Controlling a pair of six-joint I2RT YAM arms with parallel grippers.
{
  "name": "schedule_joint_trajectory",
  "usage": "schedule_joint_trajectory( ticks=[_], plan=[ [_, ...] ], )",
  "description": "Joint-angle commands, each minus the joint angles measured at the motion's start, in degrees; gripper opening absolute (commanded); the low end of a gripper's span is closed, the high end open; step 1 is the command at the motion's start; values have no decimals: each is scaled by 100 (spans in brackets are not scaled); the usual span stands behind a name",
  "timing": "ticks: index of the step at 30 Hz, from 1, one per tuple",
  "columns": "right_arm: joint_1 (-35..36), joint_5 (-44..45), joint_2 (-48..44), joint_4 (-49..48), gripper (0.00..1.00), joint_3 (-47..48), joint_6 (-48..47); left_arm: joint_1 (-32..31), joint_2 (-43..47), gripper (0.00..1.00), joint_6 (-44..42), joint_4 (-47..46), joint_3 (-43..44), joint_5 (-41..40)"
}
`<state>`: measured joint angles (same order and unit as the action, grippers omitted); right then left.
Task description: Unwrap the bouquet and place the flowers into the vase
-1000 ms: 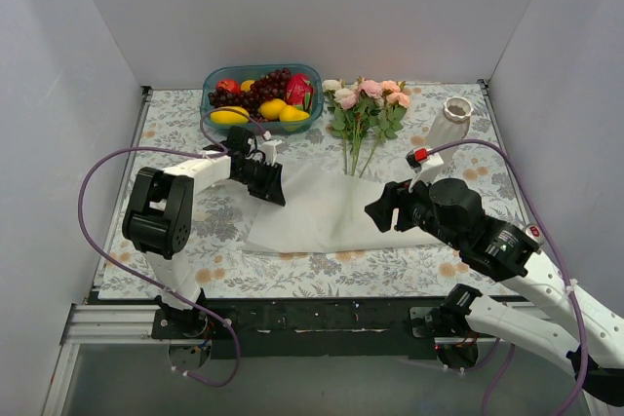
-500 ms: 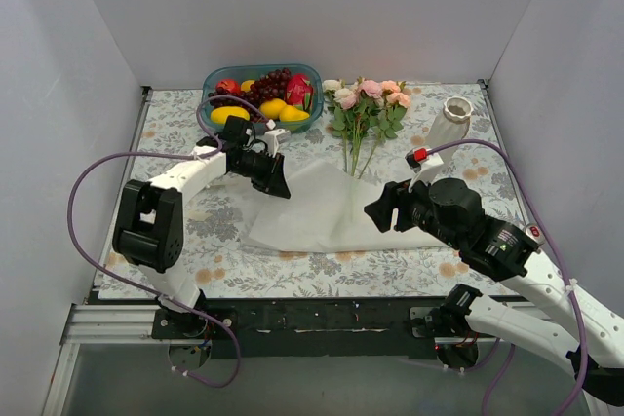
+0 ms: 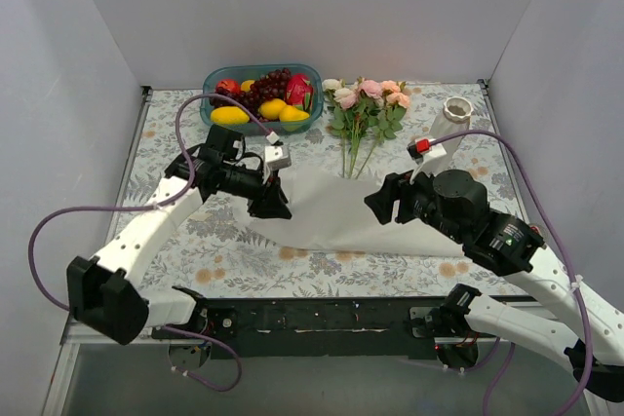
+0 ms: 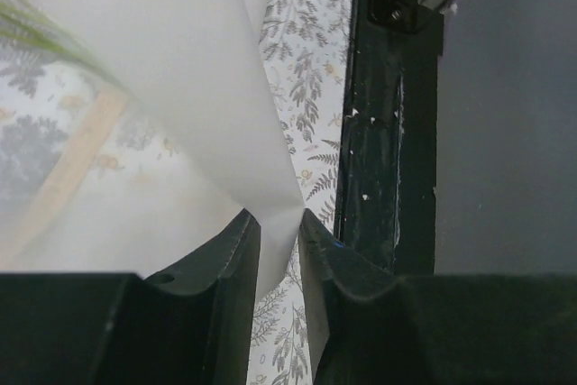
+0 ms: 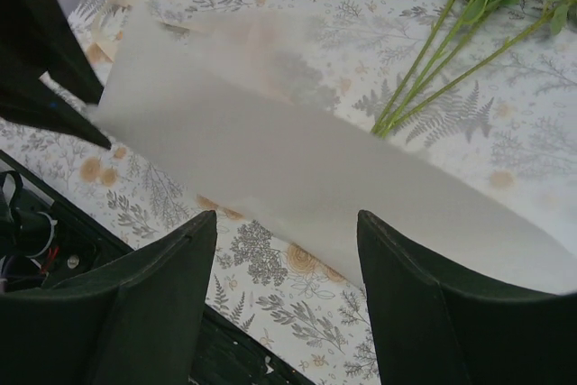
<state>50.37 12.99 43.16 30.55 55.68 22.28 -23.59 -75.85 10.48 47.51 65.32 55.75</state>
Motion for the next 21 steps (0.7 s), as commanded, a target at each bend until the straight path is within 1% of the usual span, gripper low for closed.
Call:
schedule_joint_trajectory(
  ticks=[1, 2, 3, 4, 6, 7, 9, 13, 15, 16, 17, 18, 19, 20, 21],
  plan=[
    [17, 72, 9, 30, 71, 417, -163, -277, 1114, 24, -1389, 917, -317, 209],
    [25, 46, 17, 30, 71, 435, -163, -347, 1238, 25, -1652, 1066, -388, 270],
    [26, 28, 26, 39, 71, 452, -154, -374, 1370, 30, -2177, 1468, -441, 305],
    [26, -7, 26, 48, 71, 479, -163, -417, 1485, 34, -2399, 1629, -519, 323],
    [17, -25, 9, 48, 71, 479, -119, -576, 1775, 42, -2664, 1884, -704, 314],
    [17, -42, 9, 57, 71, 461, -102, -611, 1845, 45, -2648, 1885, -766, 305],
    [26, -43, 26, 66, 71, 382, -49, -681, 2004, 45, -2621, 1868, -898, 331],
    [26, -121, 298, -197, 71, 128, 4, -717, 1978, 45, -2472, 1745, -1152, 446],
    [26, -218, 509, -399, 71, 101, -5, -743, 1934, 45, -2524, 1788, -1223, 463],
    [26, -244, 570, -444, 72, 118, 4, -760, 1934, 45, -2707, 1875, -1215, 463],
    [17, -236, 658, -444, 72, 145, 4, -778, 1917, 45, -2866, 2016, -1206, 455],
    [25, -227, 685, -435, 72, 188, -5, -787, 1908, 45, -3059, 2409, -1162, 437],
    [26, -175, 711, -418, 72, 206, -13, -796, 1890, 45, -3226, 2613, -1144, 367],
    [17, -166, 773, -392, 72, 206, -13, -805, 1890, 45, -3706, 2823, -1118, 315],
    [25, -192, 799, -357, 72, 137, -13, -805, 1890, 46, -3746, 3147, -1083, 244]
  ],
)
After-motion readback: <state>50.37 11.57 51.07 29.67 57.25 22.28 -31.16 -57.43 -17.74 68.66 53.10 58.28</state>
